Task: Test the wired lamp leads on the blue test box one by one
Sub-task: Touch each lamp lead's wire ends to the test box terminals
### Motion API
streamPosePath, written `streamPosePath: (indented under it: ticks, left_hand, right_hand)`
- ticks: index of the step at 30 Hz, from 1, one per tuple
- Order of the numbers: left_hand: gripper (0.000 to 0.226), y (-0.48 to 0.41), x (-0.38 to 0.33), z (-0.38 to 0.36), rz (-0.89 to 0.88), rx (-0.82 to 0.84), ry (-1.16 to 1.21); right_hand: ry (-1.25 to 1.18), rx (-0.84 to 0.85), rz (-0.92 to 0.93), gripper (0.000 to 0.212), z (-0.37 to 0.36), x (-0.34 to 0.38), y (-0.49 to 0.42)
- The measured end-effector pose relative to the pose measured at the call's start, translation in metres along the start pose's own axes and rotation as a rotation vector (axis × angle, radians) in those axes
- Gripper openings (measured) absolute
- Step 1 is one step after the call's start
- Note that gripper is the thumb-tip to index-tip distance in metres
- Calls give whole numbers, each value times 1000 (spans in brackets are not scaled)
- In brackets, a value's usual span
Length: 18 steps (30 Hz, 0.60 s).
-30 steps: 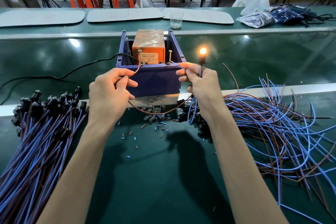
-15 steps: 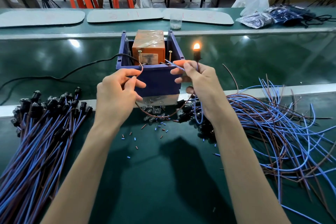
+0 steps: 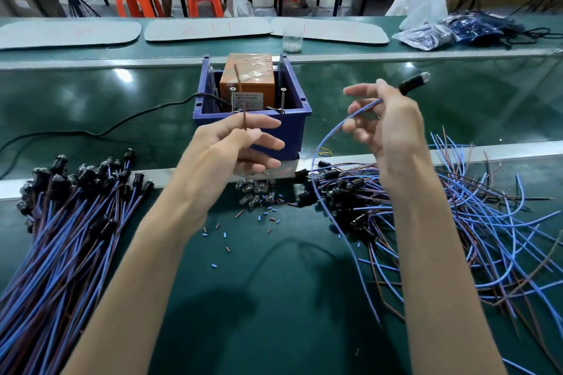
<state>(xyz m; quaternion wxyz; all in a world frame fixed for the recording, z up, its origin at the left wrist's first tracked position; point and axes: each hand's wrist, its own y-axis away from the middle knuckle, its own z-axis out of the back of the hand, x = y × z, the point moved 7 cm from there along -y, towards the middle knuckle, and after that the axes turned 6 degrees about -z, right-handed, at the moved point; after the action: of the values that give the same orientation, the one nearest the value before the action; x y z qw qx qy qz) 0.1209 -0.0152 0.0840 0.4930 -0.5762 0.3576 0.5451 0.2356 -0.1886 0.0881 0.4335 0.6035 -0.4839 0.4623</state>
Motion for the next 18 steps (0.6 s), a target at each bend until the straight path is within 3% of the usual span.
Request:
streamPosePath:
  ticks: [5,6,8,10,12,15,18]
  left_hand:
    - [22,11,-11,-13,-71,314,-113]
    - [27,15,-12,-15,-82,410,-167]
    - [40,23,-9,-20,-53,586,-282]
    - [43,28,-2,-22,11,678,-376]
    - [39,30,5,-23,59,712,-471]
    - [57,28,12,-19,100,703,-591]
    - [70,23,17,0,151,623,-702]
  right_hand:
    - [-171,-47,276,32,5,25,10]
    - [-99,-91,397,28,6,32,15]
    - [268,-228,716,25,5,50,31]
    - [649,-325,953,37,-3,54,42]
    - [907,-389,890,45,-5,48,38]
    - [1156,-455,614,45,5,31,22]
    - [1364,-364,352,38,17,13,5]
